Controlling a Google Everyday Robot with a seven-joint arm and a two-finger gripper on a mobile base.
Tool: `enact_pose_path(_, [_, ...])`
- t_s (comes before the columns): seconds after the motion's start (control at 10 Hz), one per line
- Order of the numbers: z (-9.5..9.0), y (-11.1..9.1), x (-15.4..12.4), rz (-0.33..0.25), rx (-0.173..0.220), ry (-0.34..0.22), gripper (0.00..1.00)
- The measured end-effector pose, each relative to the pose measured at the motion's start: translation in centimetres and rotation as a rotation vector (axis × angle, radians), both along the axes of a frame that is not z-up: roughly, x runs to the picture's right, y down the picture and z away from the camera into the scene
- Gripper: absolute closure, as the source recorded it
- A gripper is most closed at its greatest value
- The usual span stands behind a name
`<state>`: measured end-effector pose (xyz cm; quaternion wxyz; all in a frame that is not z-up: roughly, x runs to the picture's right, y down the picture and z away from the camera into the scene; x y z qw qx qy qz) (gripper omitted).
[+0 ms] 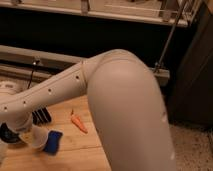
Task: Place the ceramic cup over the eraser
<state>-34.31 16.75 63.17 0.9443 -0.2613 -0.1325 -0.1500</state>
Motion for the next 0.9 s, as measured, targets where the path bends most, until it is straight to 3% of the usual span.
enact_pose_path(0.2, [-2.7,-3.5,0.6,0.043,0.057,-0.01,0.9])
enact_pose_path(0.4, [-3.7,-6.4,0.5,0.094,0.091,-0.014,0.9])
enact_pose_path(0.7, [-3.0,-10.3,-0.7,0.164,0.135,-0.003,0.9])
enact_pose_path(0.9, [-0.9,-12.5,-2.1,0.196,0.172,0.031,0.9])
